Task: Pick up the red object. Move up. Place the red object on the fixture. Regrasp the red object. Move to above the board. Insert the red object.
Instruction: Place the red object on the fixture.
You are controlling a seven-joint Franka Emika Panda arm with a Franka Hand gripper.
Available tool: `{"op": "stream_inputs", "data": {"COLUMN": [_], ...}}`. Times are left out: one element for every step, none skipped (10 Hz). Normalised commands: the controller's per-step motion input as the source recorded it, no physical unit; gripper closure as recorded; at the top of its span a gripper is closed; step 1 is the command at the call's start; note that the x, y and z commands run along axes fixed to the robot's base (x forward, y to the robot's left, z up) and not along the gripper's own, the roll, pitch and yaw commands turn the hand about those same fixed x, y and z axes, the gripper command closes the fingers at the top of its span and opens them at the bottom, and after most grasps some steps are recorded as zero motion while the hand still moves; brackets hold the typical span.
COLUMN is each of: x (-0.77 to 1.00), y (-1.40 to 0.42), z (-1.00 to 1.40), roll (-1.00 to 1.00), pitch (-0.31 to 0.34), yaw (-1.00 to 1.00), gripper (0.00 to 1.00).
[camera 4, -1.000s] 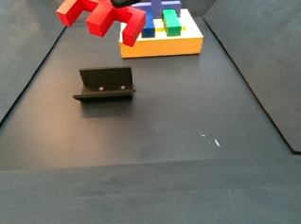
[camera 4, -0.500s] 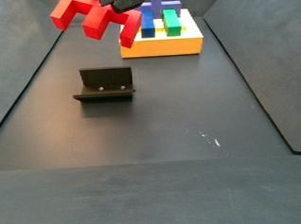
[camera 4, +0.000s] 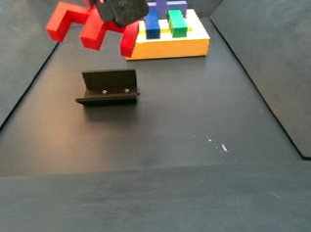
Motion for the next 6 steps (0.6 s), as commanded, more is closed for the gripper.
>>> {"op": "stream_inputs", "data": {"x": [0.4,0.35,0.14,0.01,0.0,0.0], "y": [0.07,0.06,0.0,0.0,0.0,0.0], "z": [-0.15,-0.1,0.0,0.0,0.0,-0.03], "roll": [-0.26,-0.26,-0.2,-0.2,-0.25,-0.26], "pitch": [0.191,0.186,0.091,0.063,0.0,0.0], "yaw": [0.16,0.15,0.05,0.0,0.0,0.0], "gripper": [1.0,1.0,1.0,1.0,1.0,1.0]}}
